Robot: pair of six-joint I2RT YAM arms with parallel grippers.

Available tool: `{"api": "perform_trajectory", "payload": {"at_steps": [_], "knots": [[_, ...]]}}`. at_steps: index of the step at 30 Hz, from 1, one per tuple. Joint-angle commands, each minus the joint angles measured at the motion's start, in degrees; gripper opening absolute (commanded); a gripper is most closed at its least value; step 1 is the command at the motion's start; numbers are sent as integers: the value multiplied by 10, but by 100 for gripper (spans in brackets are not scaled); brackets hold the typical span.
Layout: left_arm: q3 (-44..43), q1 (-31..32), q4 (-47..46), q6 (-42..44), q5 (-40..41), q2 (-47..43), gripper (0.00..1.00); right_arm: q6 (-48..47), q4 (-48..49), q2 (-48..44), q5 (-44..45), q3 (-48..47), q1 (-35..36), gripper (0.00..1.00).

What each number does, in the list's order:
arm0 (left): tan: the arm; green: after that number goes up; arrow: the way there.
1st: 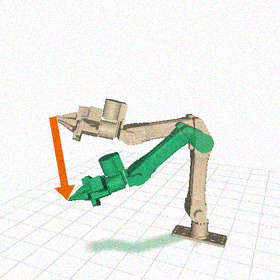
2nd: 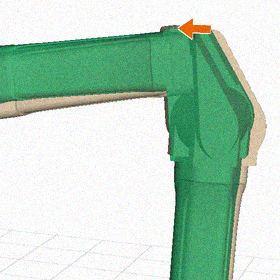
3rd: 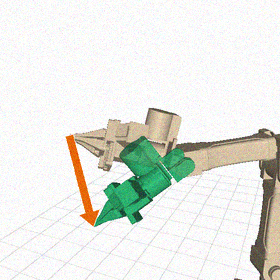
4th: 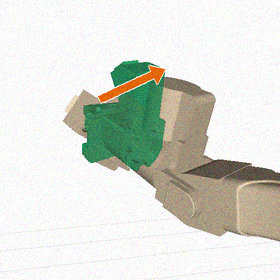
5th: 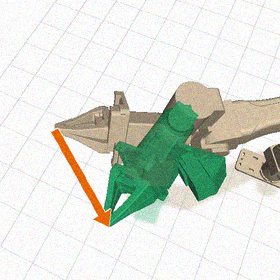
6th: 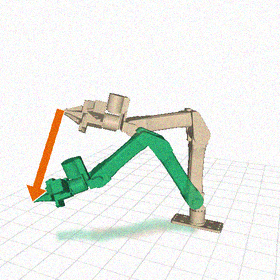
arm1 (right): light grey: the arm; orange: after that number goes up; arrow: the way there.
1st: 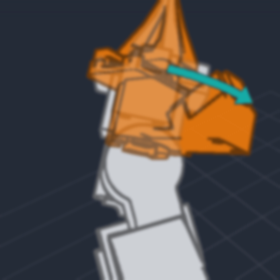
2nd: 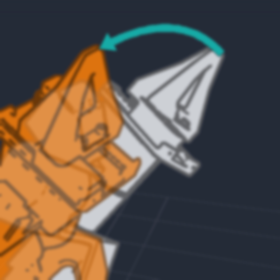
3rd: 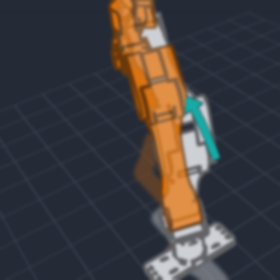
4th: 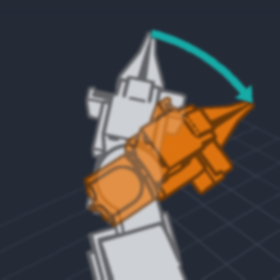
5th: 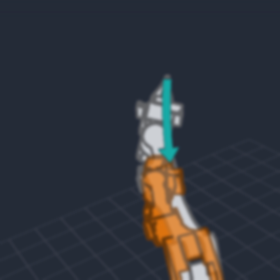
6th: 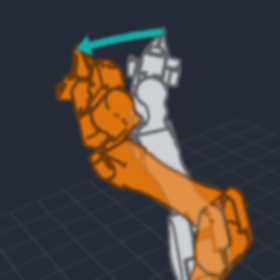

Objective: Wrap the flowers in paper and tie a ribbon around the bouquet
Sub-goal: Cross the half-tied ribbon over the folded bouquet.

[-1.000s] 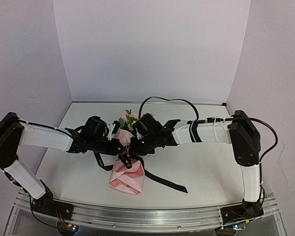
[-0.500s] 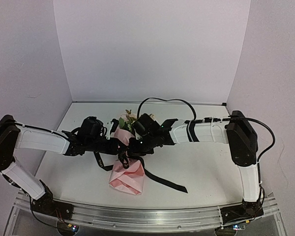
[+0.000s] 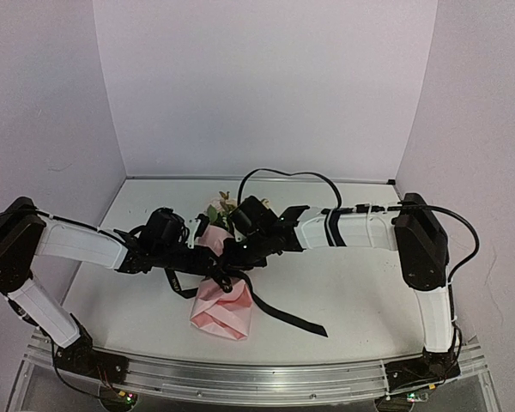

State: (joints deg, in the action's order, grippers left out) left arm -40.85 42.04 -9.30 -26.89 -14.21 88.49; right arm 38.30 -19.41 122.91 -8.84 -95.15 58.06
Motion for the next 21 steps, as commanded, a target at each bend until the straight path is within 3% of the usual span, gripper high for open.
{"api": "perform_trajectory", "payload": {"at_steps": [1,8,21], "knots": [[-20,-1,-7,-2,3,14,38,-12,-3,5,6,-23,4,0],[-22,-1,-27,-10,-8,19,41,-16,-3,3,6,-22,4,0],[-25,-1,-47,-5,-4,29,39,-78,13,-35,-19,22,3,2]]}}
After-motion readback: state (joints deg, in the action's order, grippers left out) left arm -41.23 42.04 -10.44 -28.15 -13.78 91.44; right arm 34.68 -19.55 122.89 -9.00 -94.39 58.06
